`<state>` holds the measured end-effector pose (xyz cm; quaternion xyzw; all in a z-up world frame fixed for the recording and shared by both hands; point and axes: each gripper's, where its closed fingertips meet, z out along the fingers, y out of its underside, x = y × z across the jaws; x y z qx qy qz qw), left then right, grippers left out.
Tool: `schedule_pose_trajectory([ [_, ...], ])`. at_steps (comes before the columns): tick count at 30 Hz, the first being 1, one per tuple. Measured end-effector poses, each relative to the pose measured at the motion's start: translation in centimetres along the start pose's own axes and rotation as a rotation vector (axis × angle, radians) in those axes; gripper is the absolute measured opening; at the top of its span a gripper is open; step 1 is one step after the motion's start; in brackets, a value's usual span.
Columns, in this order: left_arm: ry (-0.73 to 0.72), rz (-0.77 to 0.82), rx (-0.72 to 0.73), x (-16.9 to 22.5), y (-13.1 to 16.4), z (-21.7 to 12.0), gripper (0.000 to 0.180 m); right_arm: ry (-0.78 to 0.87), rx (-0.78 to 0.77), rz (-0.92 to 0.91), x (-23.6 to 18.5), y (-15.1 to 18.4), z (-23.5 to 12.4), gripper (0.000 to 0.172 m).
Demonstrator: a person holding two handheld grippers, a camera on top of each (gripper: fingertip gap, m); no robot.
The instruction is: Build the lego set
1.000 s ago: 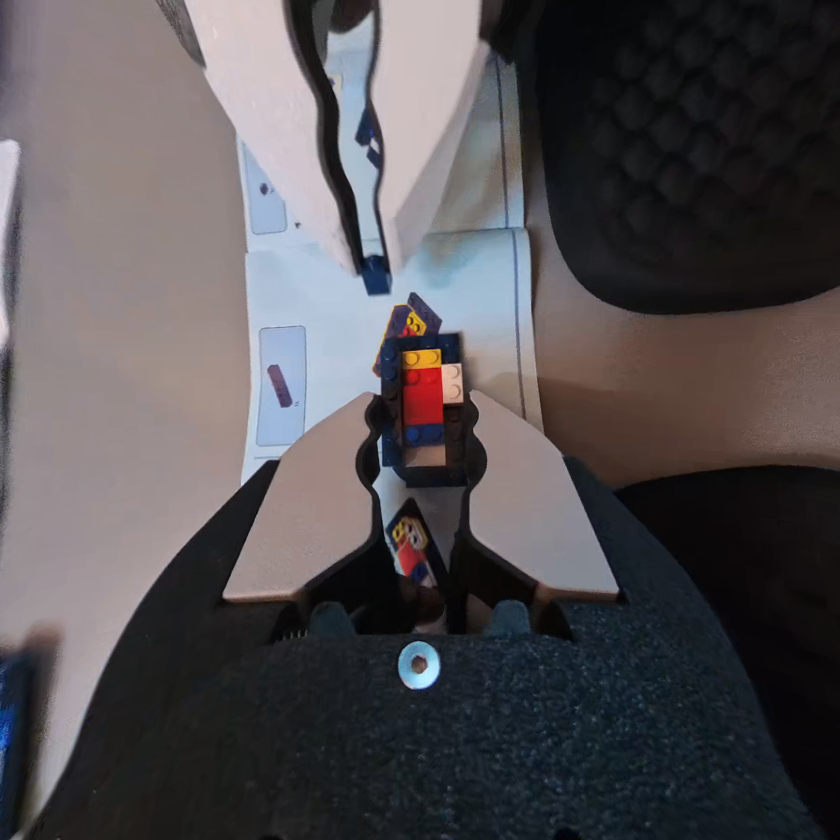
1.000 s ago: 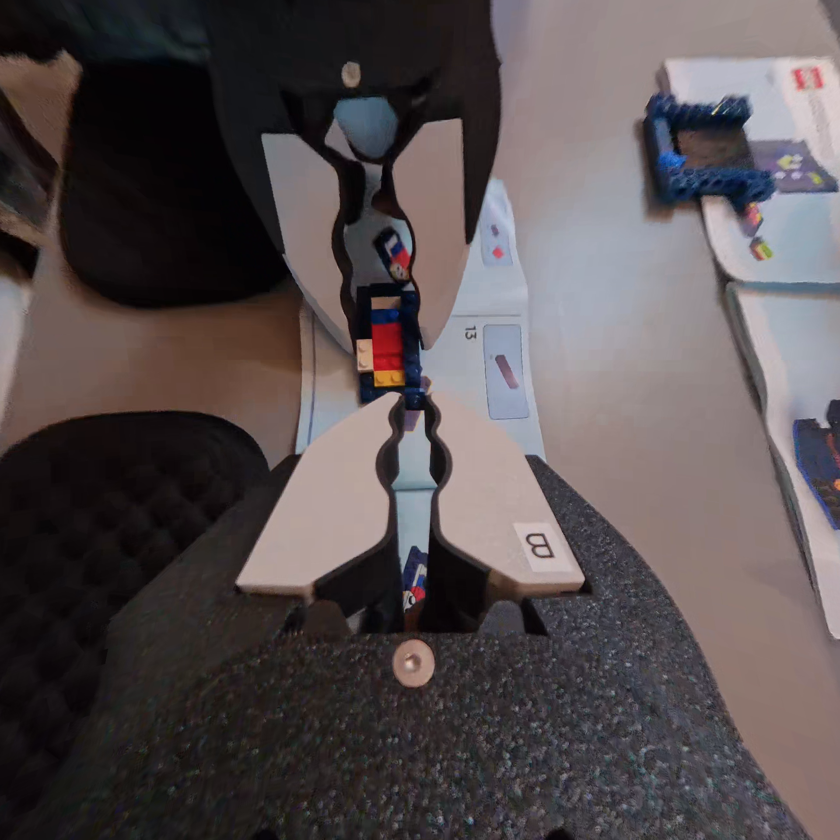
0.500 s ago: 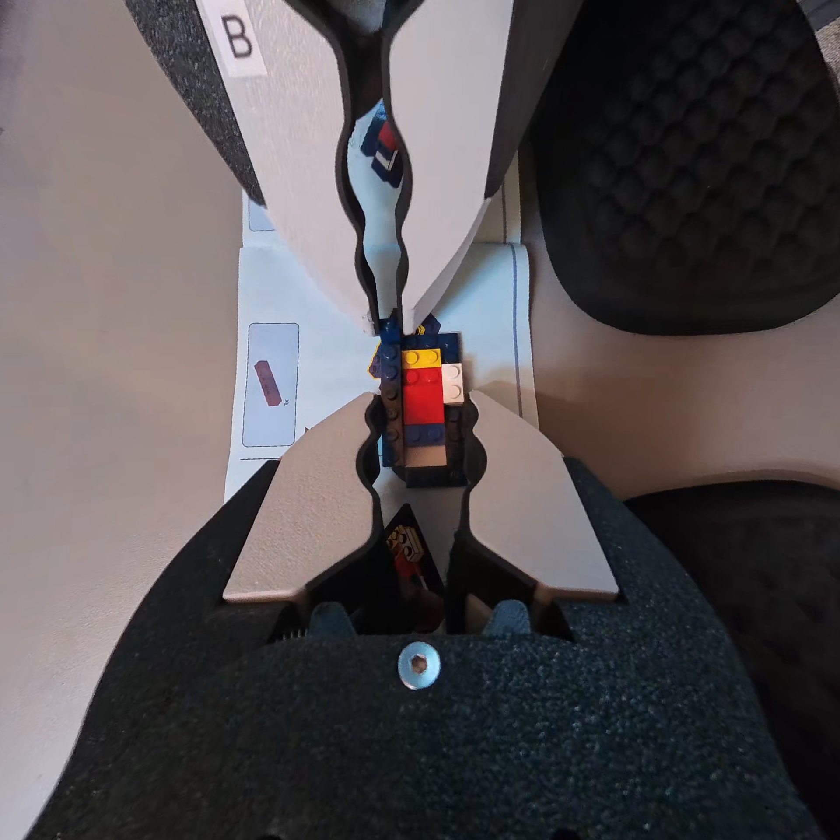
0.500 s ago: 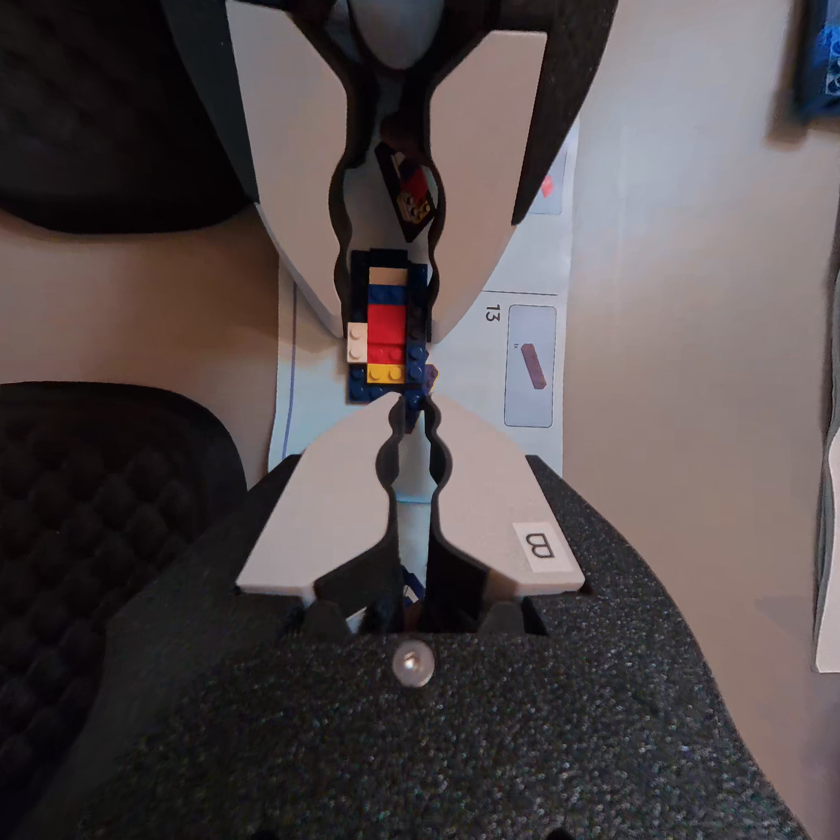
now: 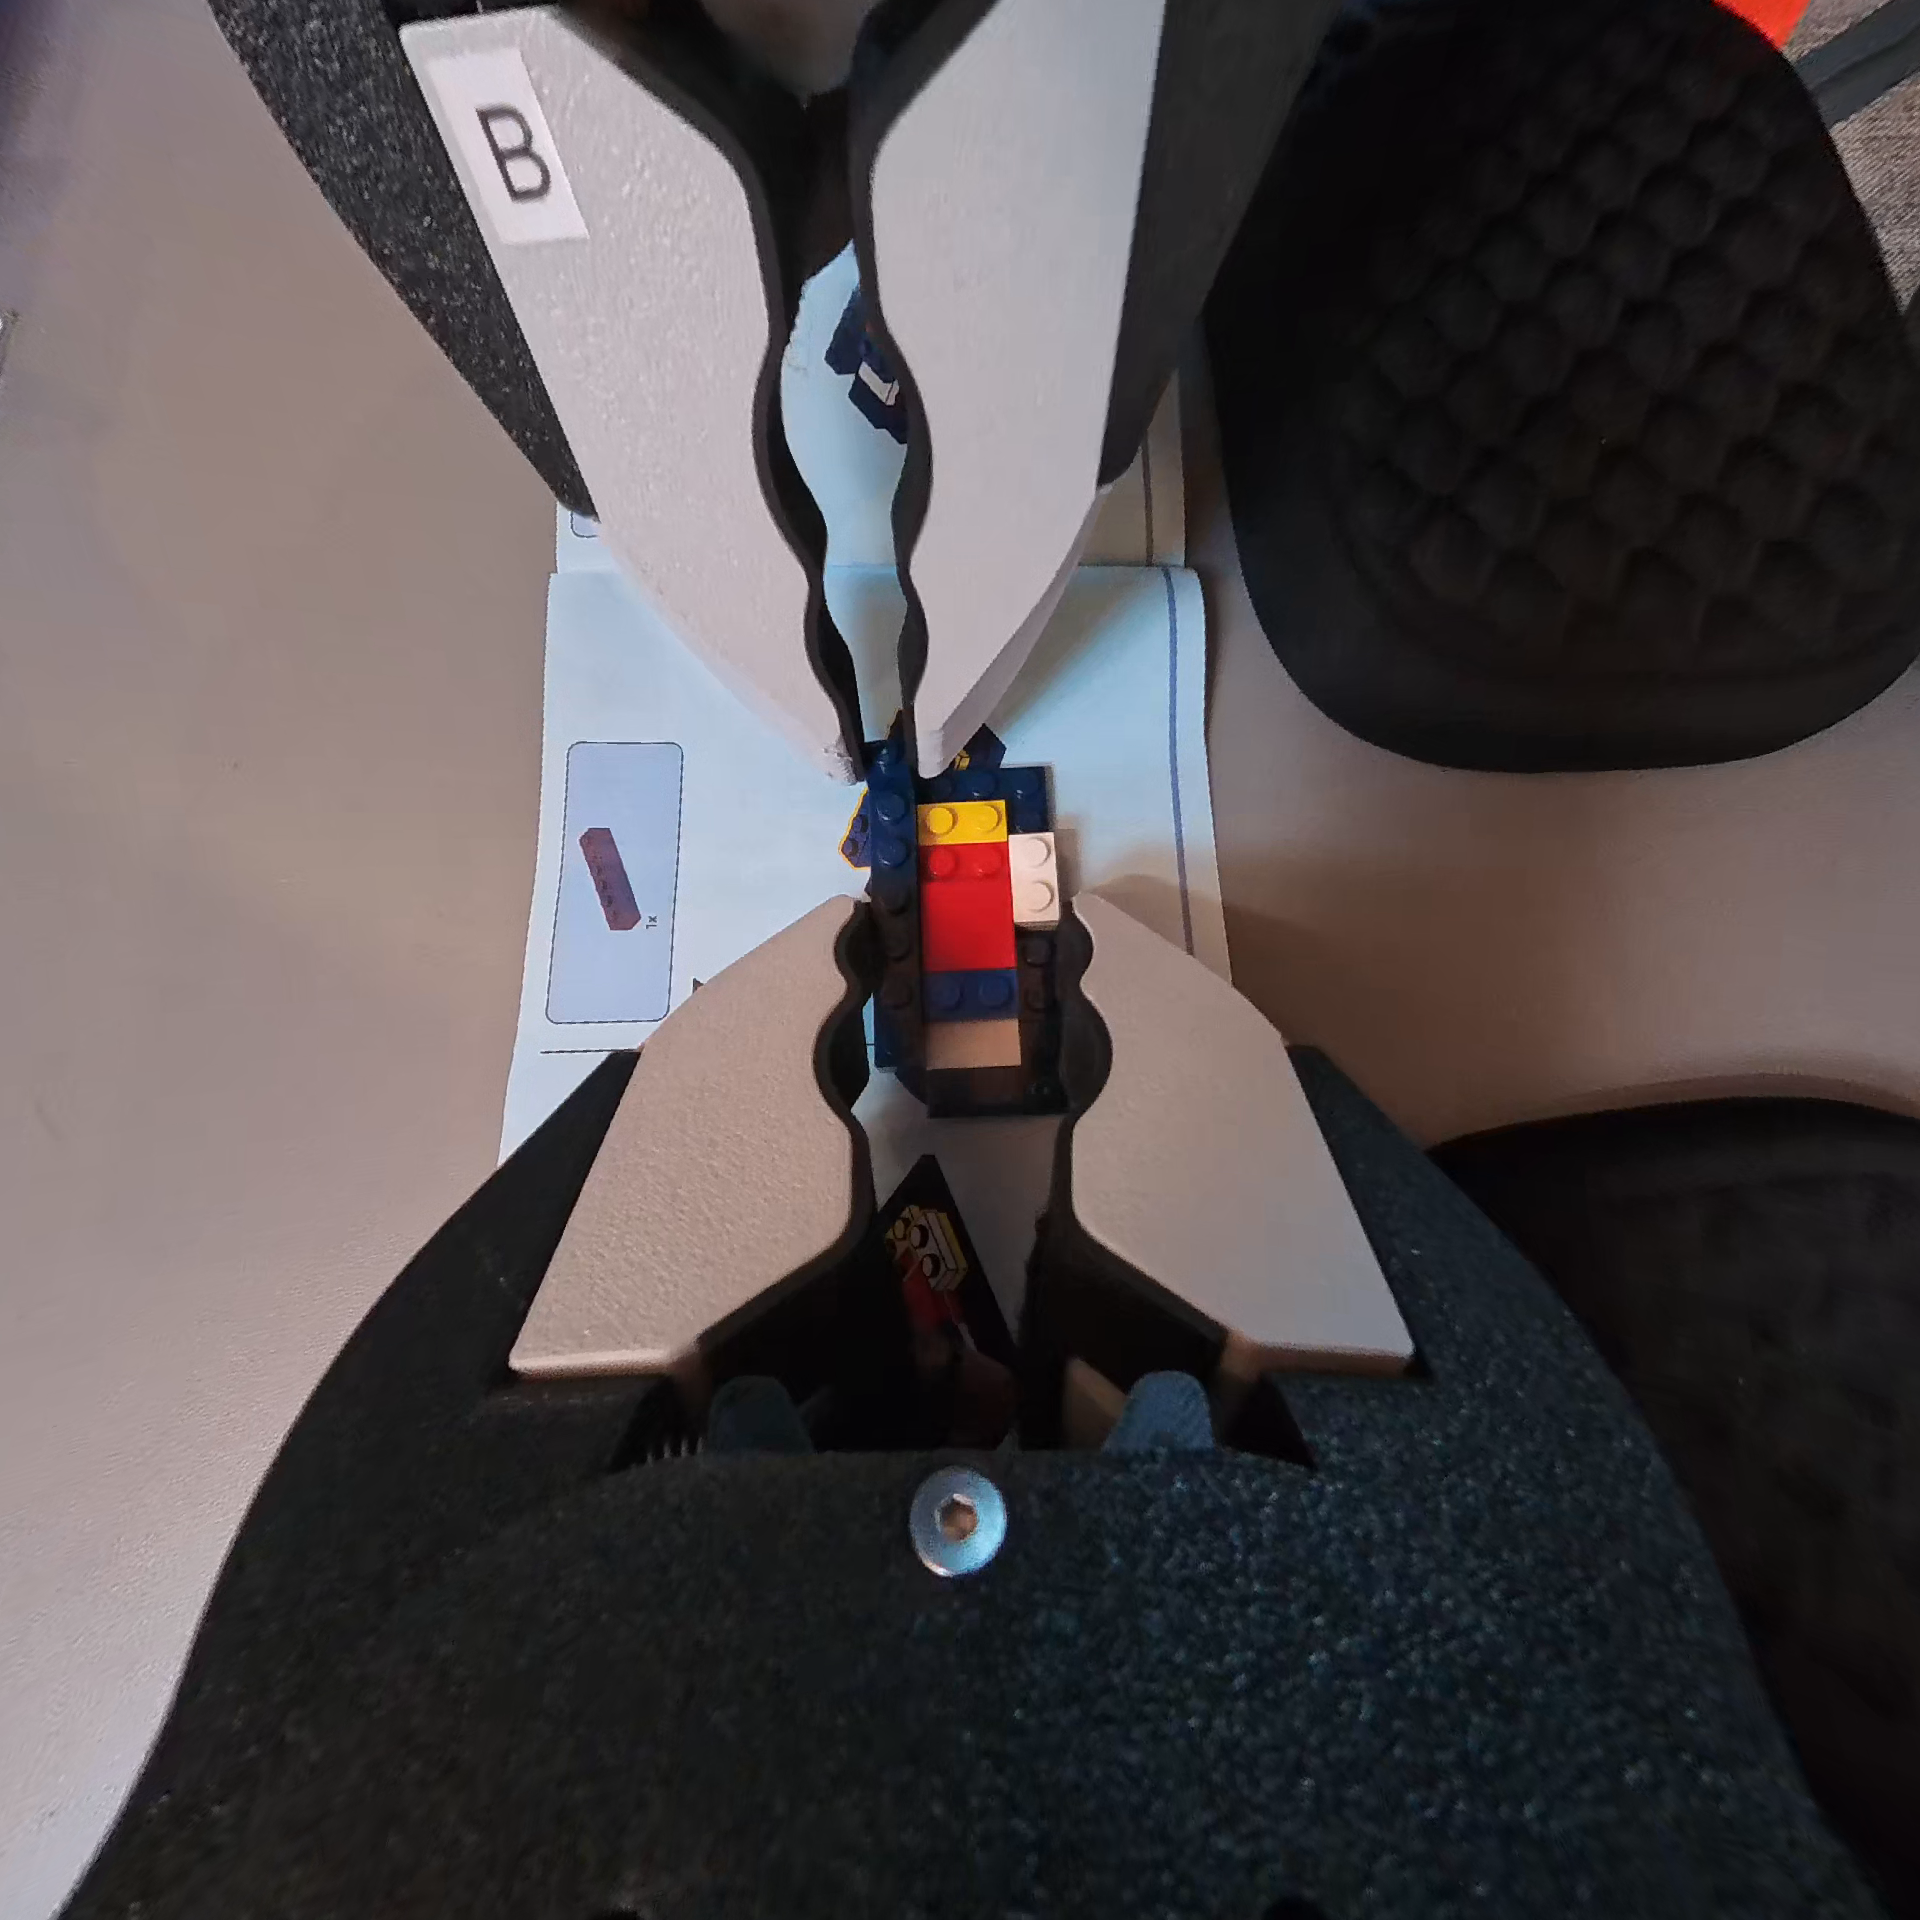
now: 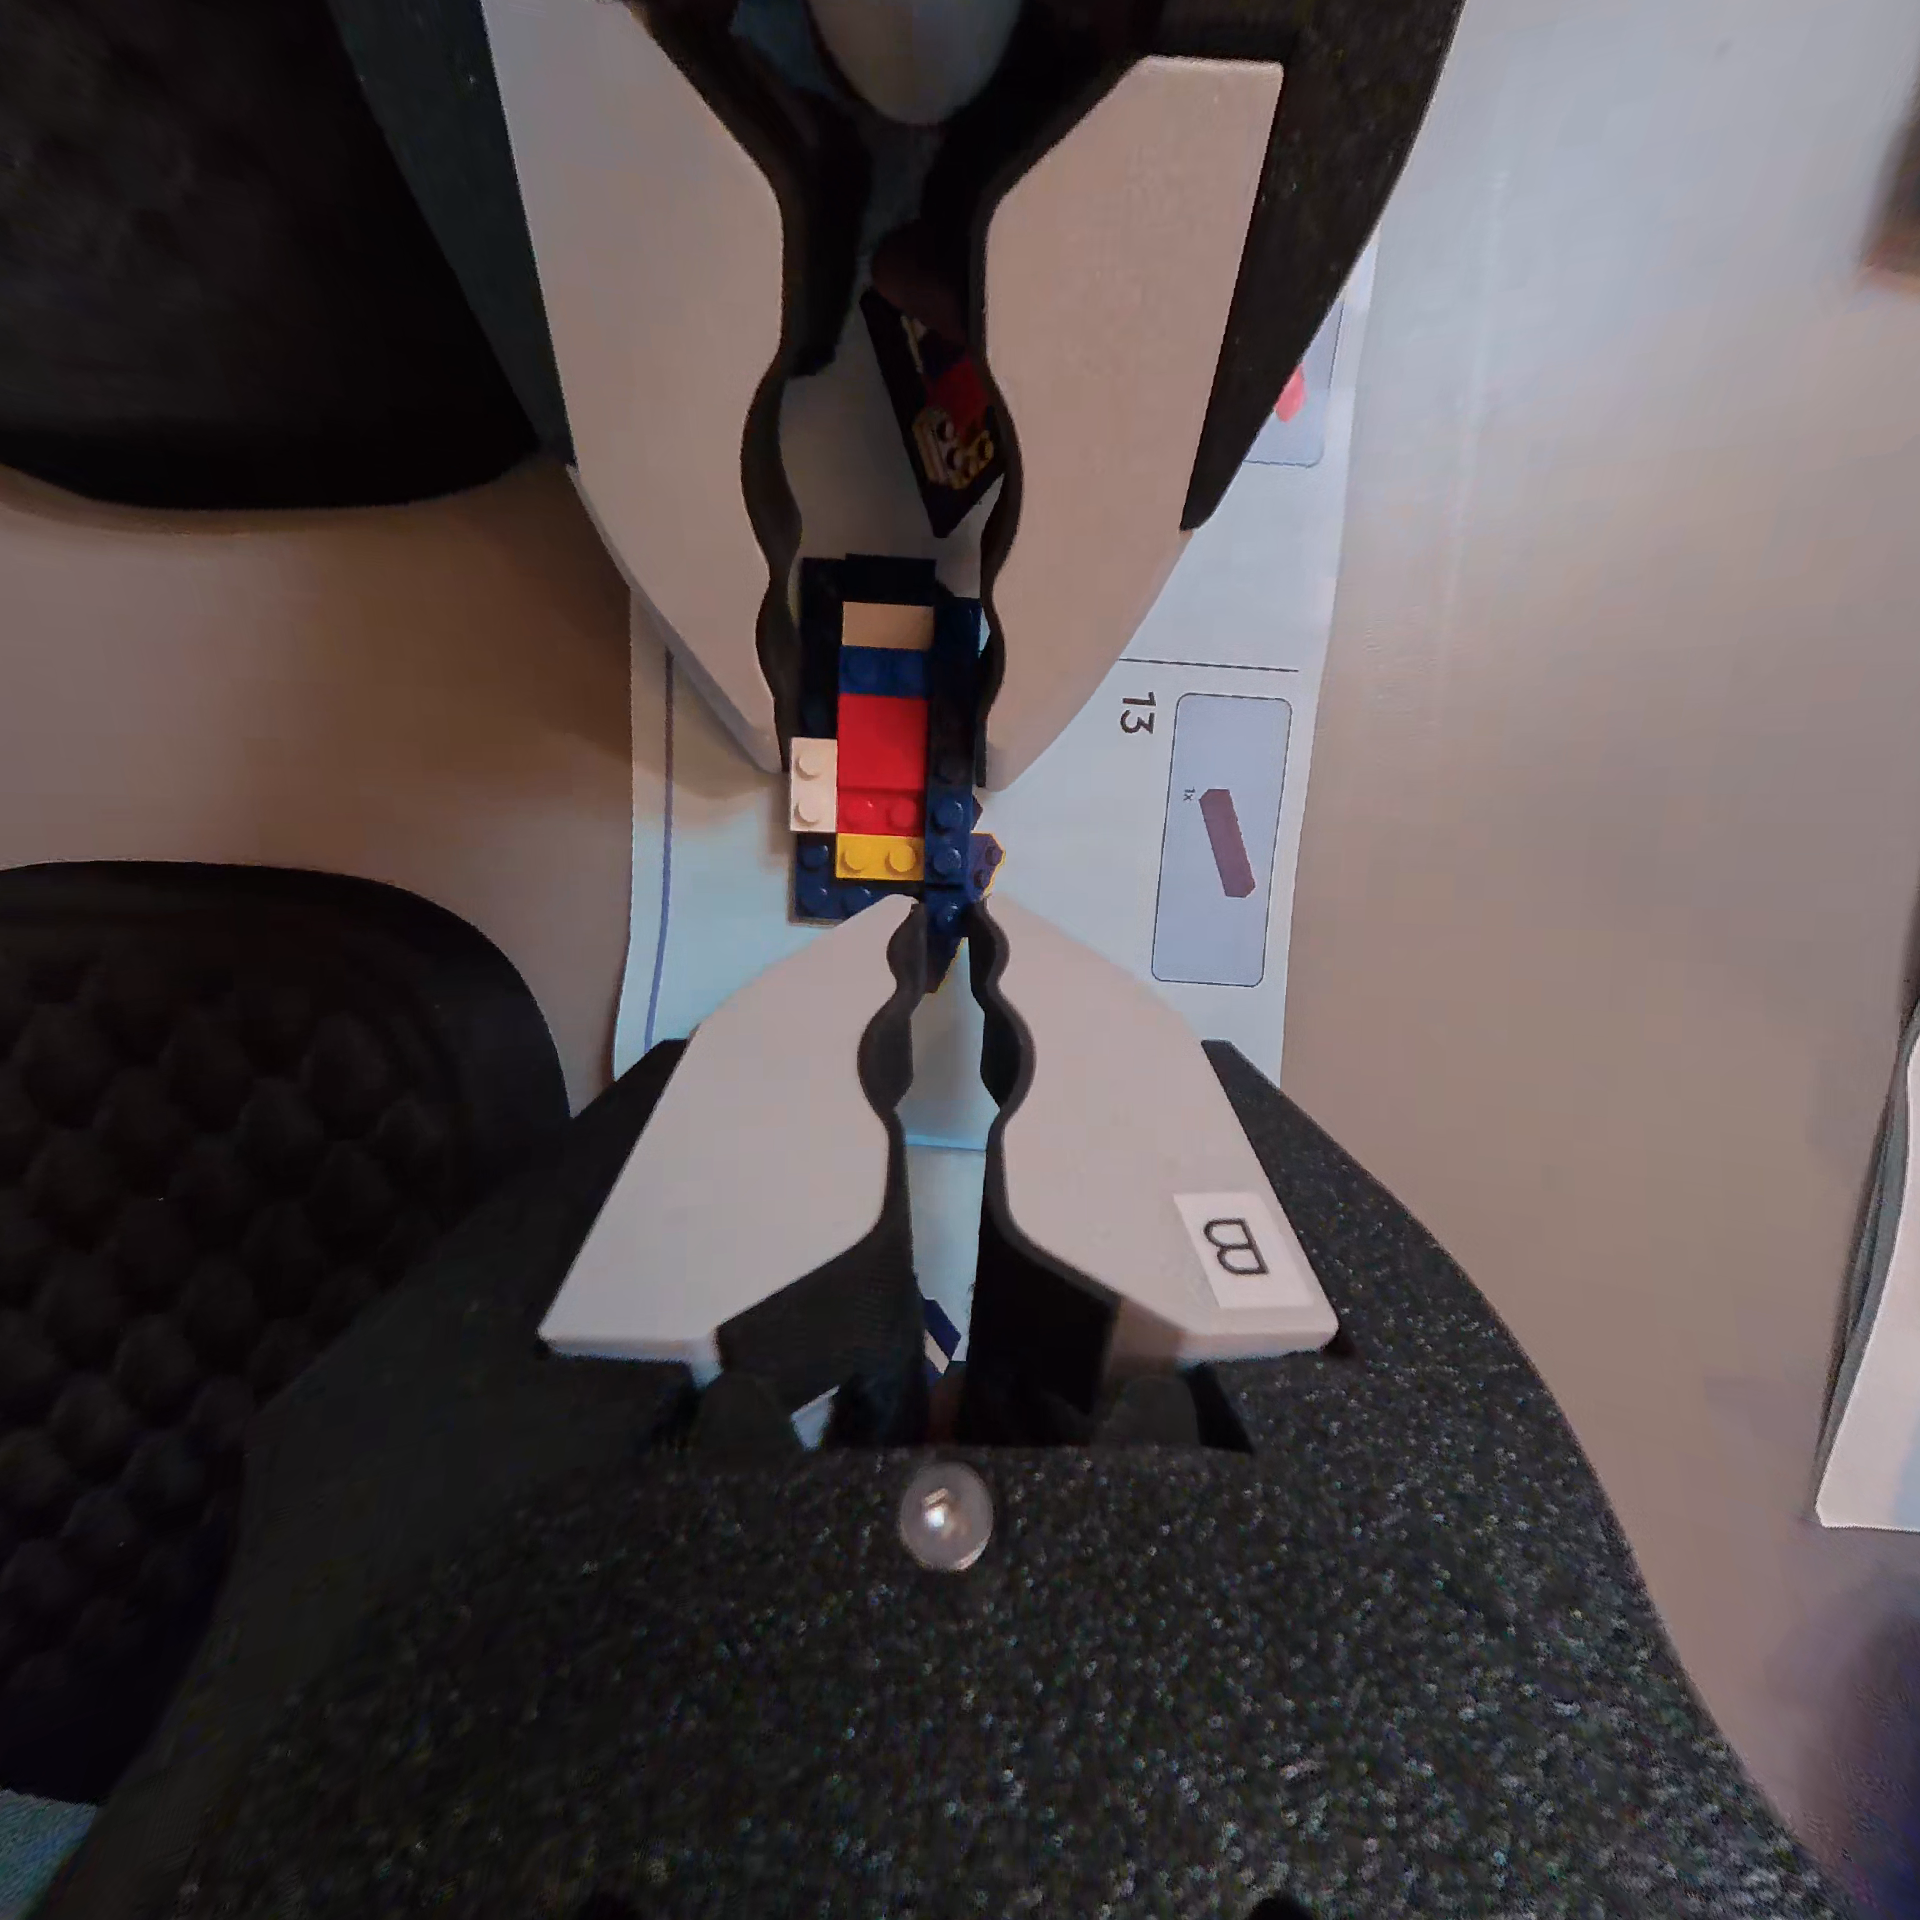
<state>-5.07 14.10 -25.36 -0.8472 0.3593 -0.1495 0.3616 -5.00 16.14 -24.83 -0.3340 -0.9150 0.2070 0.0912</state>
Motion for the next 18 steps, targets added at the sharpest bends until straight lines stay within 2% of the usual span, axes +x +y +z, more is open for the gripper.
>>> schedule_pose_trajectory([
  [6, 0.001, -0.002, 0.004, 0.0, -0.1, 0.1, 0.033, -0.007, -0.031, 0.006, 0.0, -0.1, 0.2, 0.008],
  [11, 0.0, 0.004, 0.021, 0.0, -0.1, 0.1, 0.033, -0.043, 0.093, 0.086, -0.1, -0.4, 0.0, 0.01],
  [12, -0.005, 0.001, 0.032, -0.2, -0.2, -0.1, 0.033, -0.071, 0.167, 0.147, -0.2, -0.9, -0.5, 0.032],
  [13, -0.017, -0.003, 0.06, -0.4, -0.5, -0.4, 0.033, -0.089, 0.276, 0.216, 0.1, -1.6, -1.4, 0.044],
  [15, -0.103, 0.024, 0.149, -1.6, -1.8, -1.6, 0.033, -0.093, 0.585, 0.39, 1.6, -3.3, -4.5, 0.05],
  [18, -0.427, 0.24, 0.351, -4.1, -5.4, -5.2, 0.033, -0.17, 0.989, 0.637, 3.6, -3.9, -8.7, 0.052],
])
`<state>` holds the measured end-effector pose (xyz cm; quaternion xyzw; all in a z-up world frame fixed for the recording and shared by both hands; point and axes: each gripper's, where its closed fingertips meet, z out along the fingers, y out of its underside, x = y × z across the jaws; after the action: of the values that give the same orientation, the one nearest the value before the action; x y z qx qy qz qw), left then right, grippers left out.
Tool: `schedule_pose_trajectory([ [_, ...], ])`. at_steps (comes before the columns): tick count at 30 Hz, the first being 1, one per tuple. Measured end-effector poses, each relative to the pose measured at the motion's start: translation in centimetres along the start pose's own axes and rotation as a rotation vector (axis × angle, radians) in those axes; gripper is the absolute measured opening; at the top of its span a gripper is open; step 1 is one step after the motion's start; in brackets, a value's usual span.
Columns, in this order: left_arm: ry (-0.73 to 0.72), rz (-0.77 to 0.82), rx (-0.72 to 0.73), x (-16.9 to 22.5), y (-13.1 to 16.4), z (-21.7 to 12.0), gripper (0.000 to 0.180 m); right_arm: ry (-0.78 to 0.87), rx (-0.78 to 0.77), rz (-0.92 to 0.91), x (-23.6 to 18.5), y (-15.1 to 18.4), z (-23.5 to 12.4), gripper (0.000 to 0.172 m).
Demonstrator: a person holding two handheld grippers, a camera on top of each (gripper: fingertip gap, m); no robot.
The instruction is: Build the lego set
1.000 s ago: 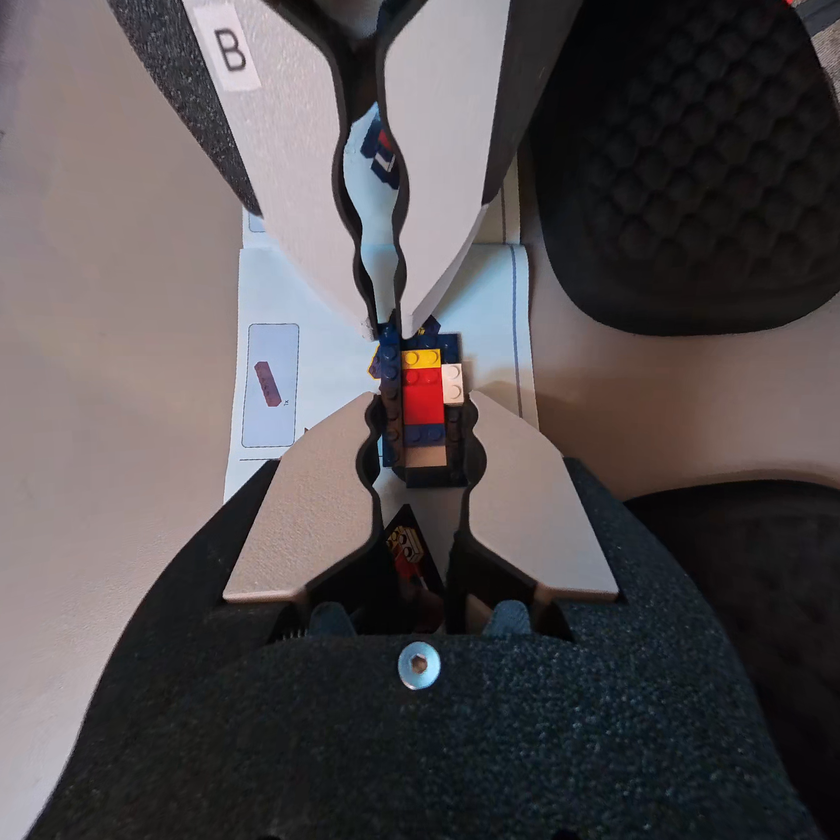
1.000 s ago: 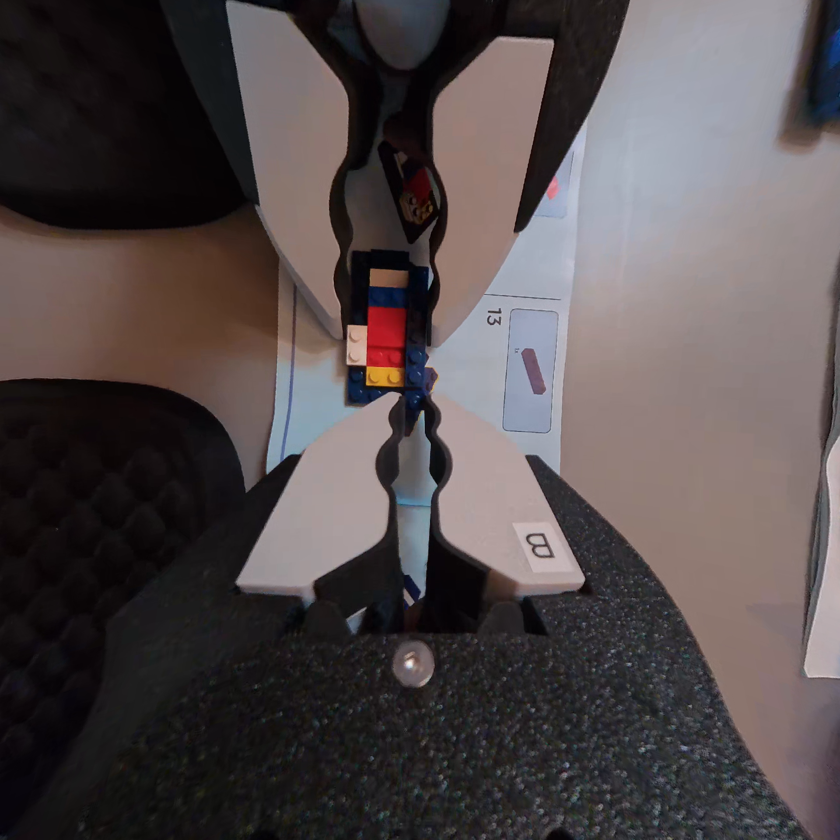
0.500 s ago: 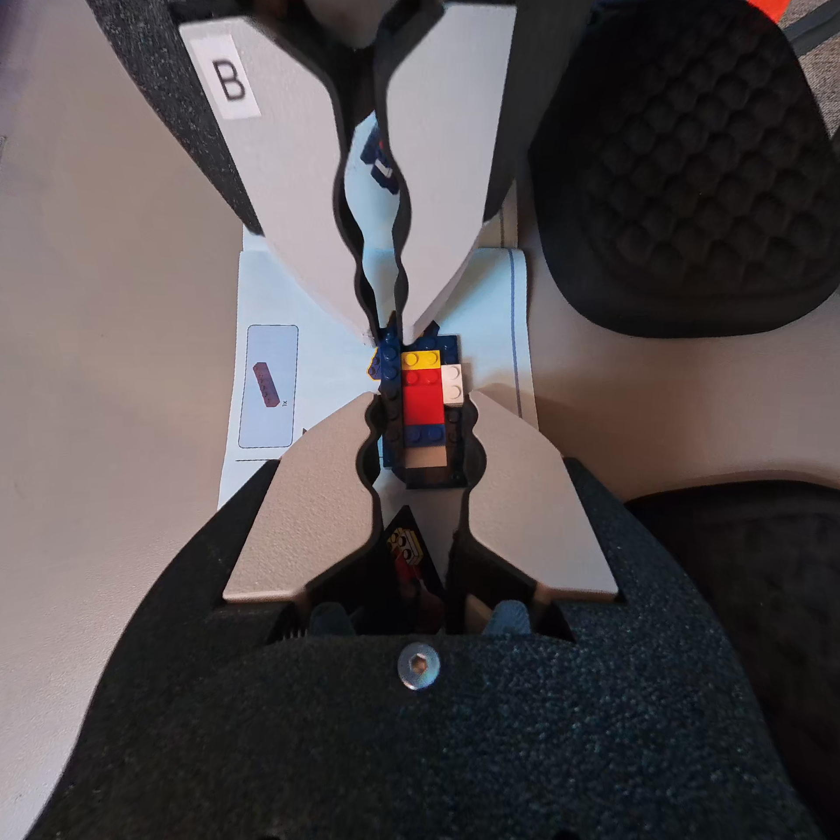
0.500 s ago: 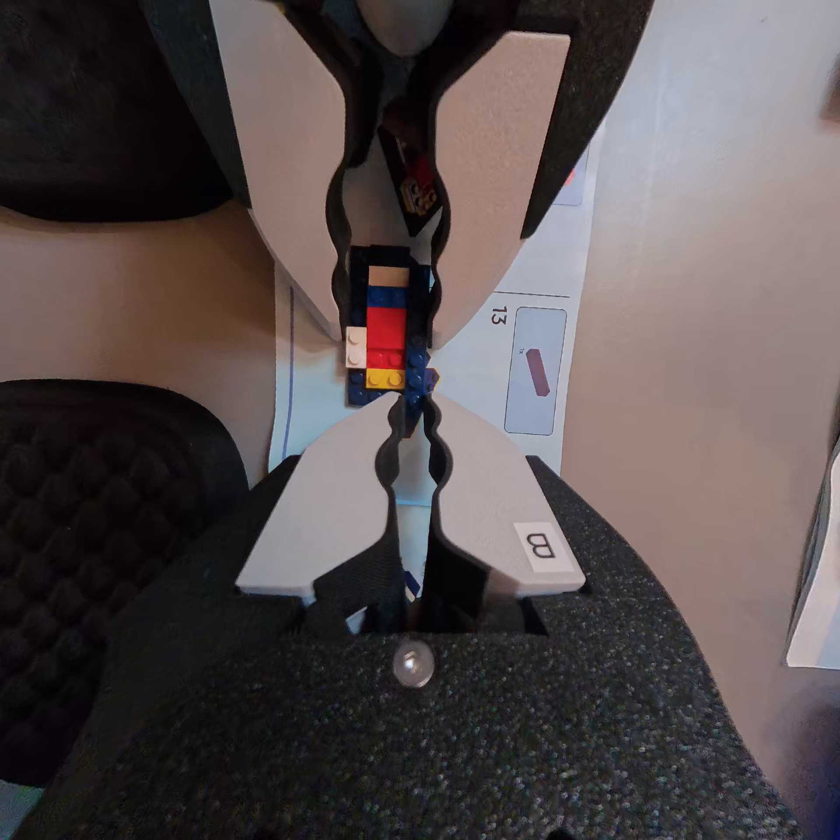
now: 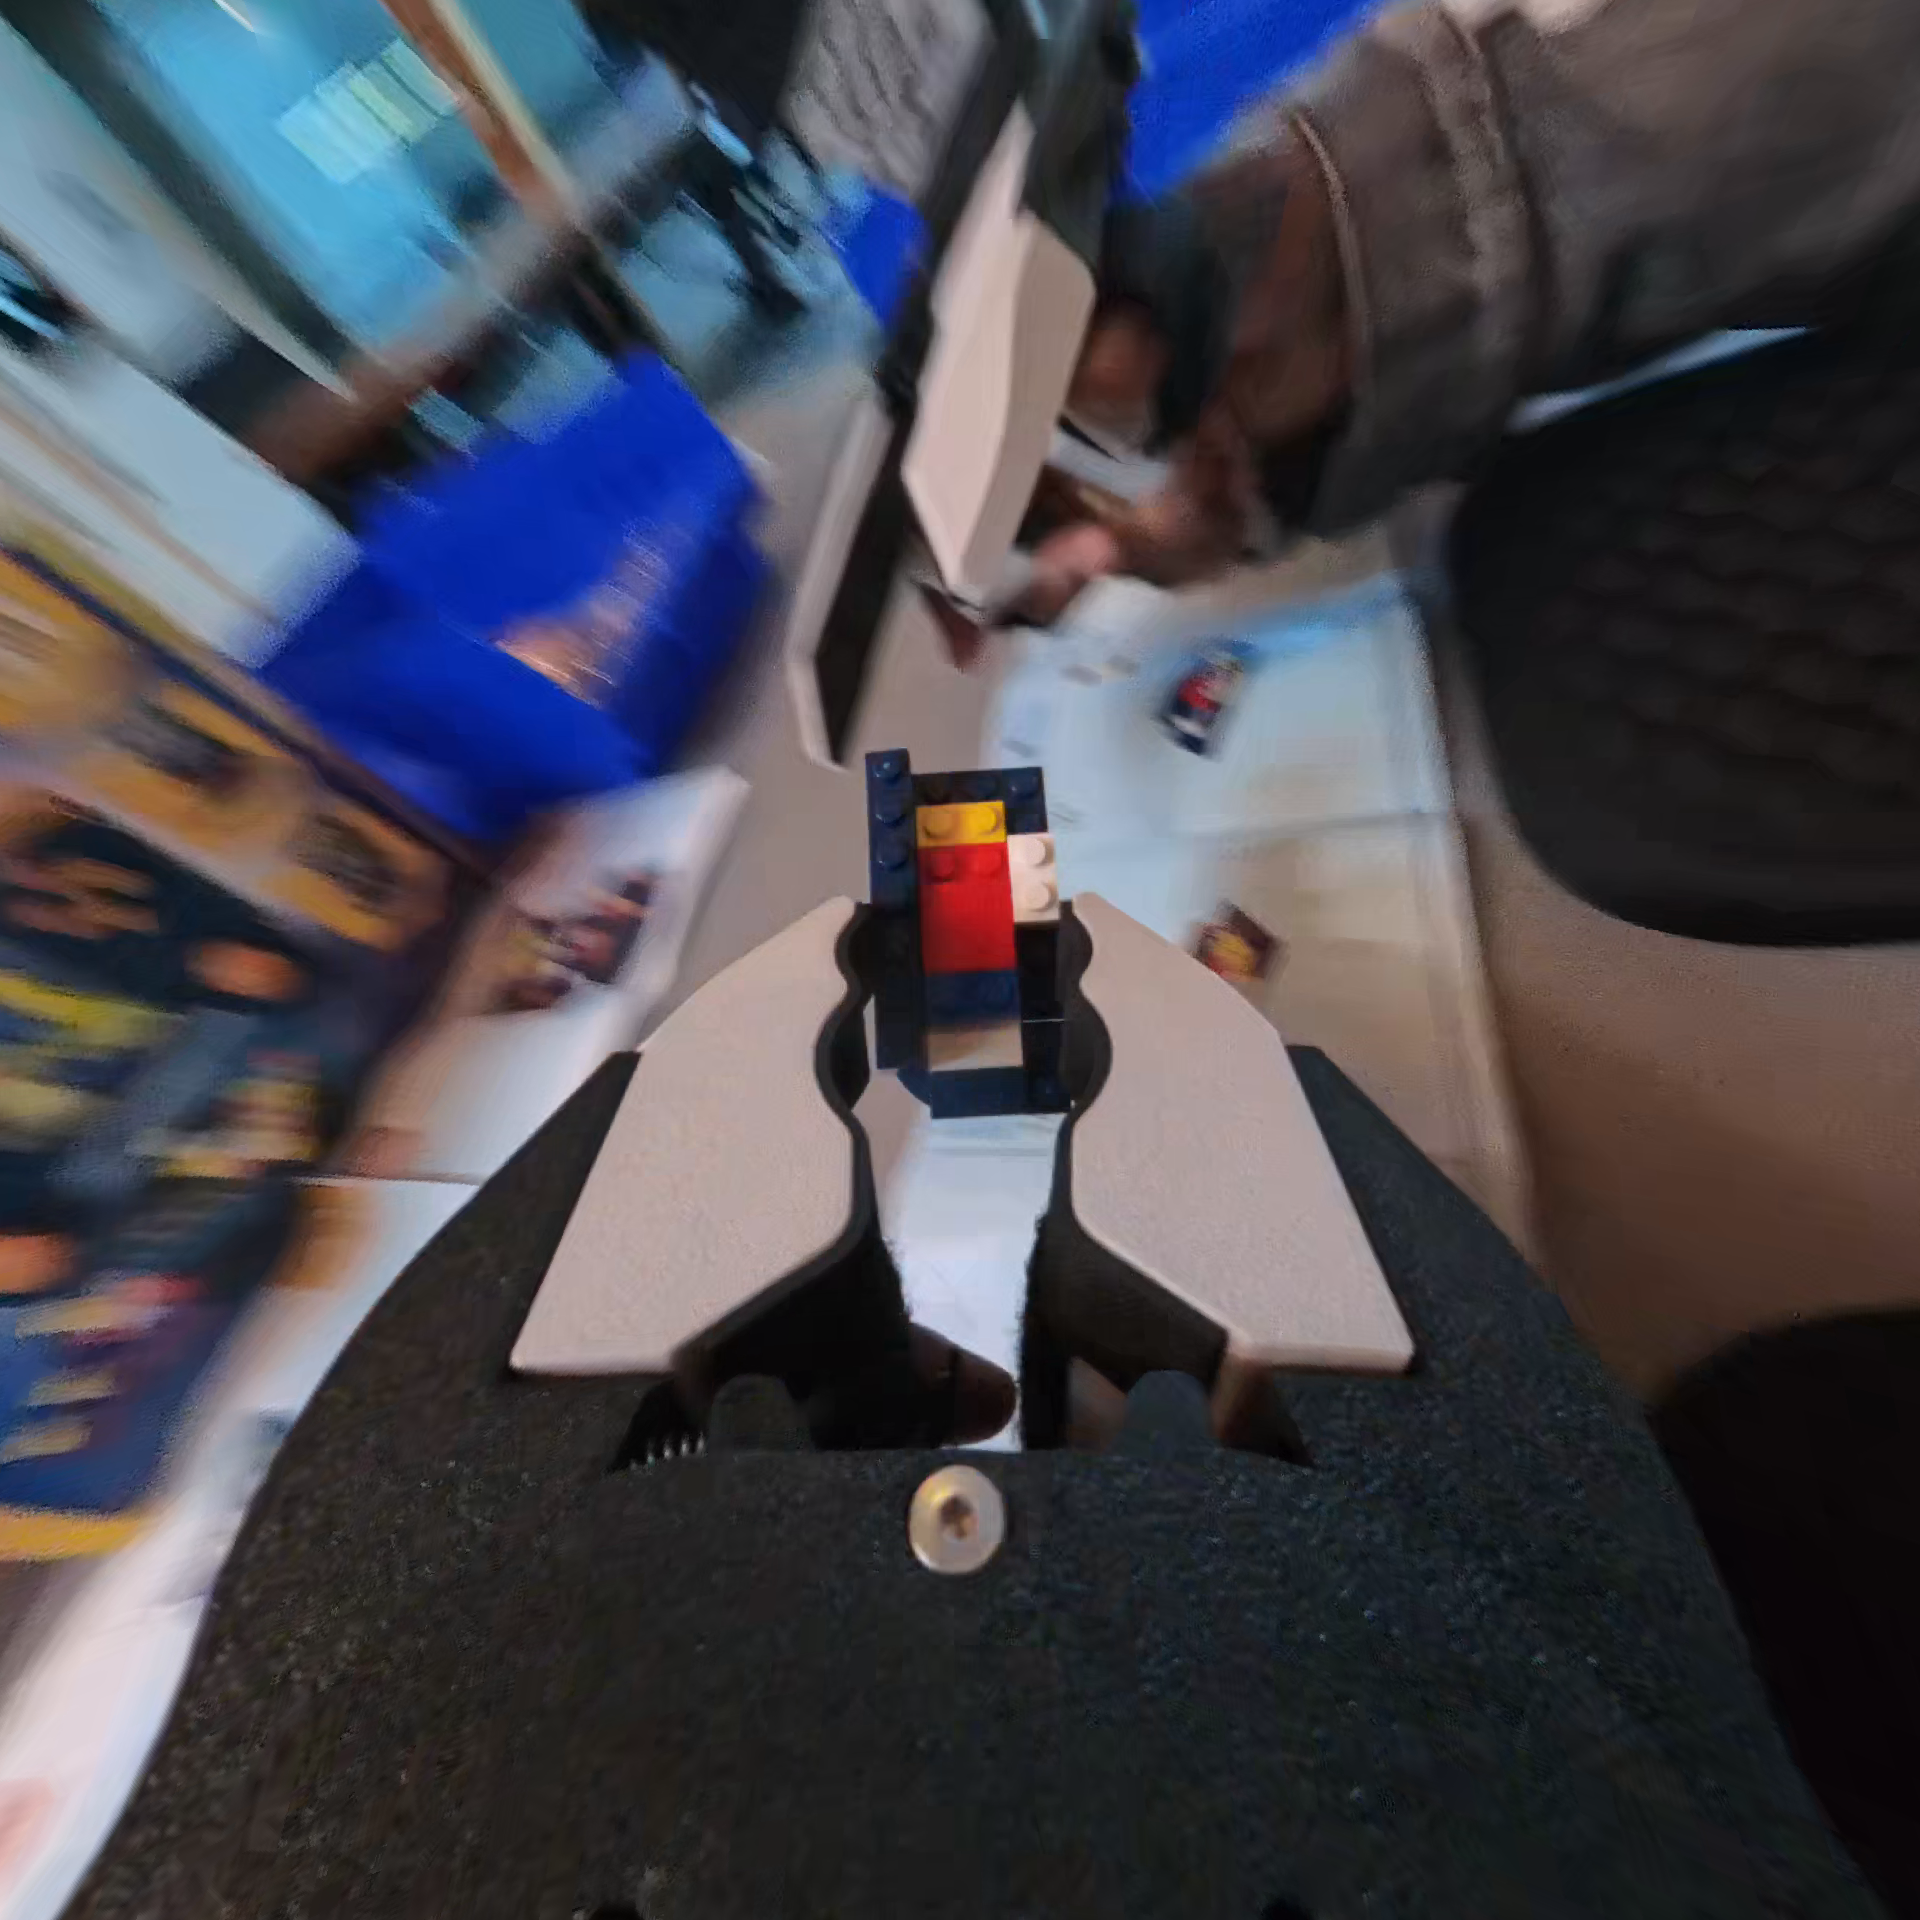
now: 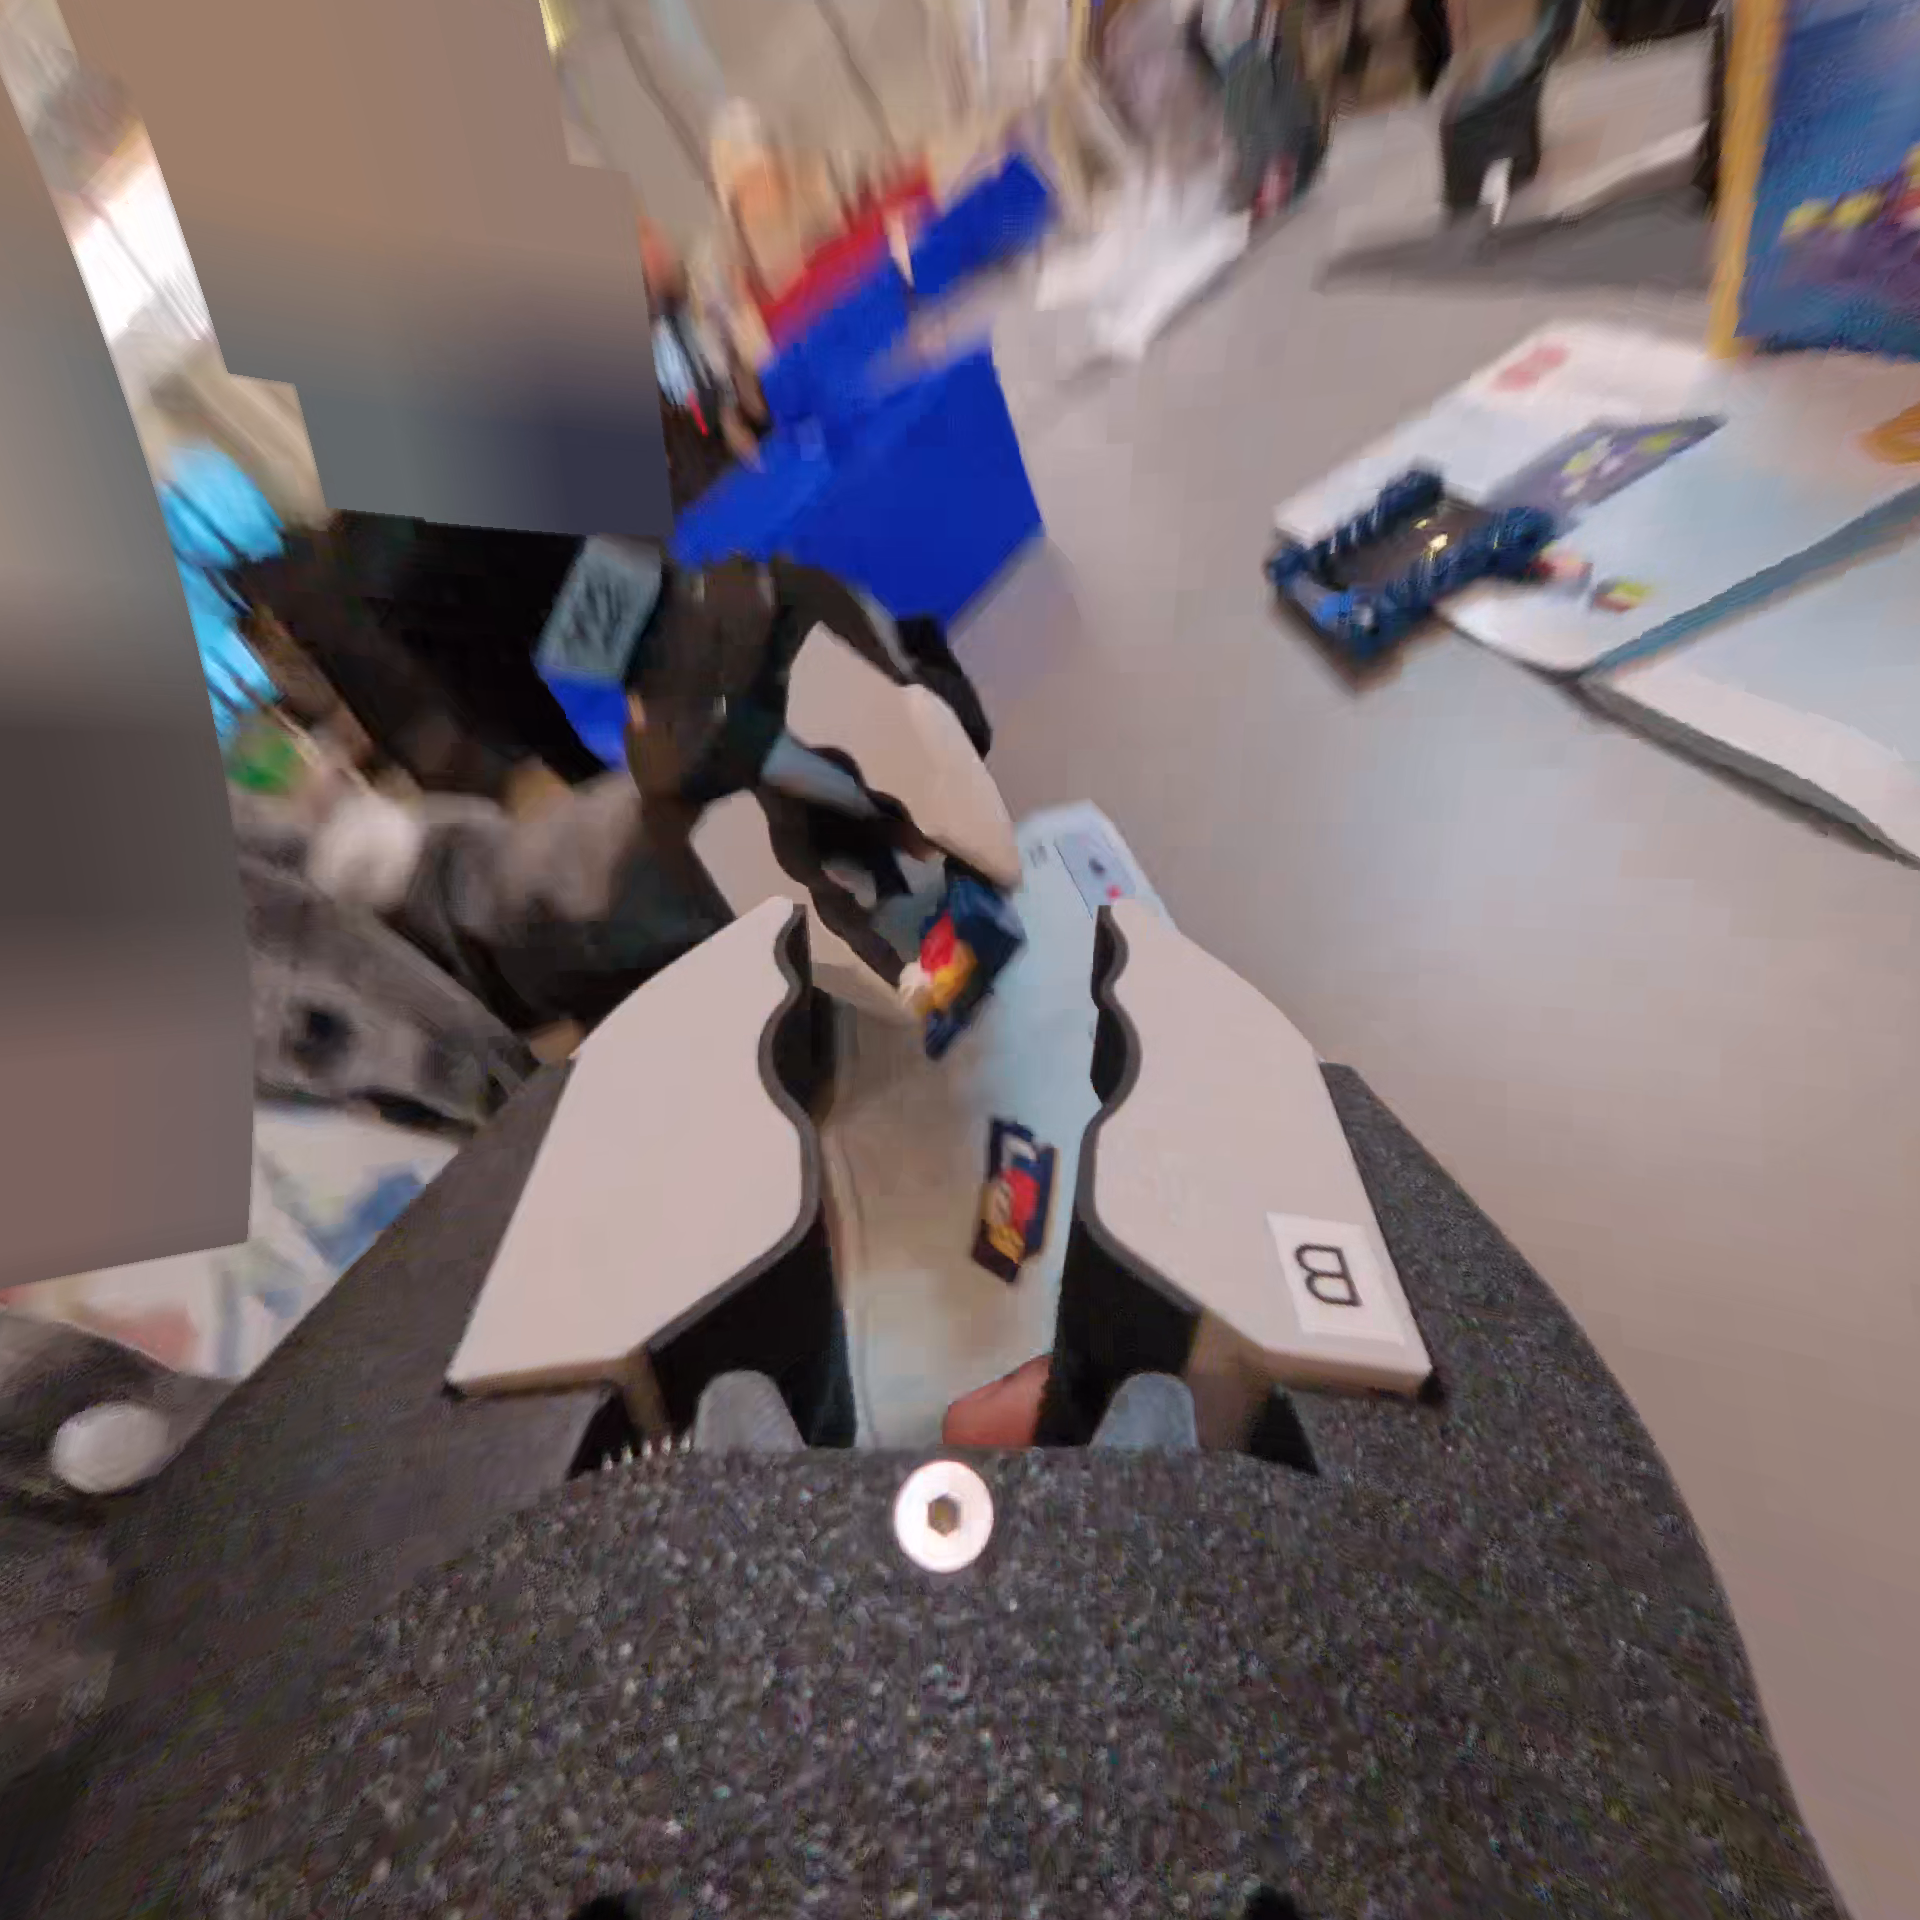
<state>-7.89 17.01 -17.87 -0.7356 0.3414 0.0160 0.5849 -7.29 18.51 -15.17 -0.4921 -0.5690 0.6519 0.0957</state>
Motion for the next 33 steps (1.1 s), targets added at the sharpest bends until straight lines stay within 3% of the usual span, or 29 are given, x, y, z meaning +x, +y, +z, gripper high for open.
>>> schedule_pose_trajectory([
  [3, -0.331, 0.349, 0.046, -2.8, -2.5, -1.7, 0.033, -0.073, 0.133, -0.032, -1.2, -0.7, -0.3, 0.051],
  [8, -0.456, 0.718, 0.01, -1.8, -3.8, -1.6, 0.033, -0.028, 0.179, -0.329, -2.9, -2.2, -0.1, 0.041],
  [12, -0.489, 0.768, 0.023, -1.6, -4.6, -1.8, 0.033, -0.02, 0.109, -0.461, -3.5, -1.2, 0.7, 0.033],
  [19, -0.486, 0.88, -0.01, -0.8, -4.6, -1.3, 0.033, -0.042, 0.137, -0.46, -4.0, -1.5, 0.8, 0.029],
  [21, -0.484, 0.9, -0.017, -0.7, -4.5, -1.2, 0.033, -0.046, 0.133, -0.472, -4.0, -1.3, 0.7, 0.015],
  [30, -0.452, 0.885, -0.058, -0.6, -3.6, -0.8, 0.032, -0.021, 0.124, -0.447, -3.1, -0.9, 0.9, 0.015],
  [33, -0.416, 0.775, -0.054, -0.8, -3.3, -0.7, 0.032, -0.042, 0.155, -0.354, -2.7, -1.5, 0.6, 0.016],
])
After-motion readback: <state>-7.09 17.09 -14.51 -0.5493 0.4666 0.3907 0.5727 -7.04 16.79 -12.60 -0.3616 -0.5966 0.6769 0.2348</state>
